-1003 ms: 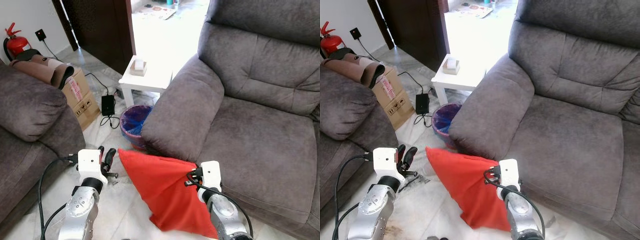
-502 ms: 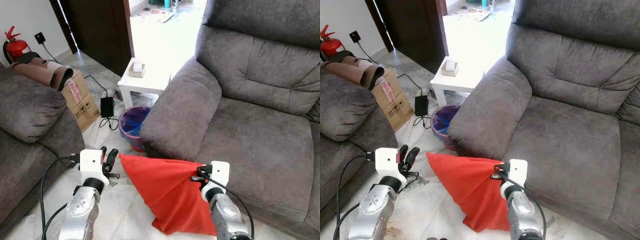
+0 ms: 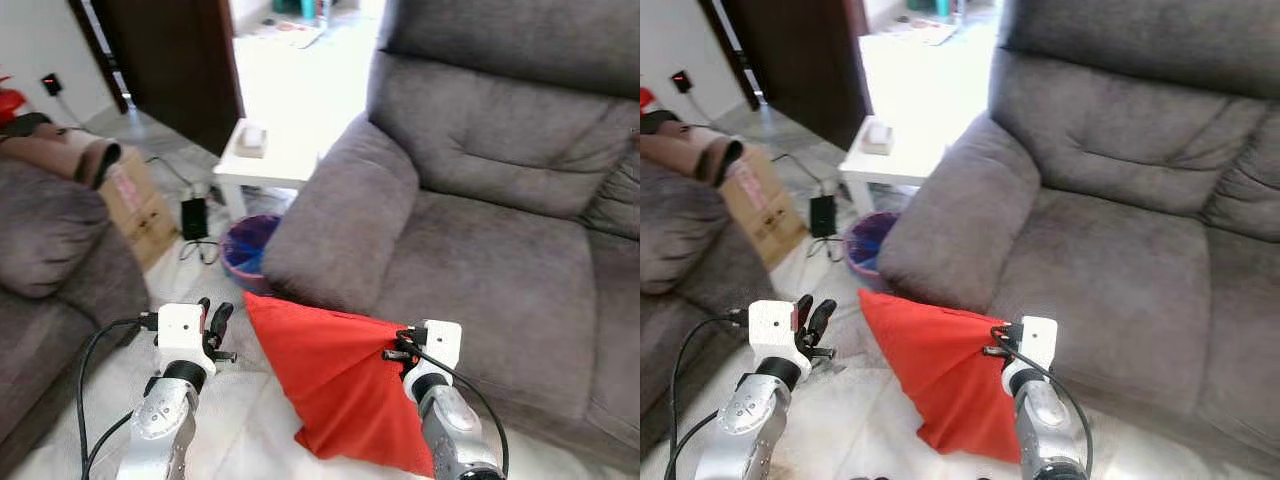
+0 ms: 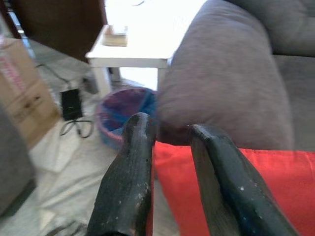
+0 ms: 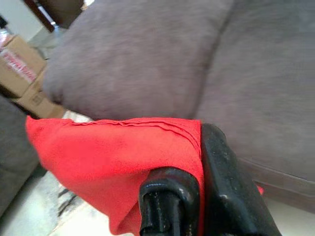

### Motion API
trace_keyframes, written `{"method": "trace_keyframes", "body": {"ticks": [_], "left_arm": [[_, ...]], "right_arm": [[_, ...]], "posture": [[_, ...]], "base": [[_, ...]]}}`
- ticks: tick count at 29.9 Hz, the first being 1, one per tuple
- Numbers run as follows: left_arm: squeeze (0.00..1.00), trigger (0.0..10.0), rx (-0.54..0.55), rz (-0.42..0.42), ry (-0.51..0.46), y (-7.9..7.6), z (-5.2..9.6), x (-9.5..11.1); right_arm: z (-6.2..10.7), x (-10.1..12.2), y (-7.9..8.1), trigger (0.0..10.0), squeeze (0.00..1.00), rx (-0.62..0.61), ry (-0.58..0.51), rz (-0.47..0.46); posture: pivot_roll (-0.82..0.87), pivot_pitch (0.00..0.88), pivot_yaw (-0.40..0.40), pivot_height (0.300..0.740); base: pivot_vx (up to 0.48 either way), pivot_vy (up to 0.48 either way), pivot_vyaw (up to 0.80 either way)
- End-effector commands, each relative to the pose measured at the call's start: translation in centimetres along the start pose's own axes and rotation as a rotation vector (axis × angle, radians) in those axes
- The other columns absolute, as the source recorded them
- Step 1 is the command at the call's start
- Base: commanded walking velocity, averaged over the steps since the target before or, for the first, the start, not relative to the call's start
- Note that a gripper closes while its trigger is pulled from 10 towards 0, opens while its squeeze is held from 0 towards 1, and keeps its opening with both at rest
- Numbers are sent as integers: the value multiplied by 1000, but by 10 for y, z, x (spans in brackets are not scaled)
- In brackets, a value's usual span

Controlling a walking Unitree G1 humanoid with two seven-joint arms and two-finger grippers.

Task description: Move the pillow to the sofa from floor

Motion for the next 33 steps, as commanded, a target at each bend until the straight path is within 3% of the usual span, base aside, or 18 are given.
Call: {"method": "trace_keyframes", "body": {"ticks": [1,5,7,8,10,11,15,16,17,21,24,33], "left_arm": [[0,10000,-28,-25,32,-4,4,-9],[0,10000,-168,-68,92,-15,9,-22],[0,10000,-323,-121,149,-24,17,-34],[0,10000,-352,-137,159,-25,19,-36],[0,10000,-405,-189,176,-26,22,-39],[0,10000,-475,-212,189,-26,26,-40],[0,10000,-586,-222,219,-27,34,-43],[816,10000,-640,-267,228,-25,38,-45],[1000,10000,-665,-290,231,-22,39,-45],[1000,10000,-721,-314,245,-23,41,-46],[1000,10000,-836,-369,292,-27,54,-55],[1000,10000,-1011,-414,290,-39,74,-56]], "right_arm": [[-3,27,9,10000,0,49,-98,29],[-3,23,24,10000,0,141,-77,70],[3,10,52,10000,0,362,11,172],[5,6,56,10000,0,403,30,199],[10,-2,64,10000,0,496,77,287],[17,-8,66,10000,0,577,122,380],[24,-11,67,10000,0,665,180,389],[34,-17,69,10000,0,766,241,450],[44,-23,69,10000,0,844,297,505],[53,-28,66,10000,0,907,367,549],[61,-31,65,10000,0,963,416,580],[66,-26,69,10000,0,995,427,599]], "posture": [[62,167,19,740],[60,170,21,740],[61,172,26,740],[60,172,27,740],[59,171,28,740],[57,172,27,740],[58,171,28,740],[55,171,30,740],[55,171,30,740],[54,168,33,740],[53,167,33,740],[50,167,33,740]], "base": [[0,-390,-669],[0,0,0],[0,0,0],[0,0,0],[0,0,0],[0,0,0],[0,0,0],[0,0,0],[0,0,0],[0,0,0],[0,0,0],[0,0,0]]}}
Point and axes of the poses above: a point about 5 cm out from each wrist's last joint towards the gripper, its own z axis pointing back from the gripper into the wrist, its own x axis along the axis of the wrist's last joint, y = z × x, the point moved 5 cm from there along -z, pointing out of the wrist towards the gripper, and after that the axes turned 10 degrees about -z, right-handed, at the moved point
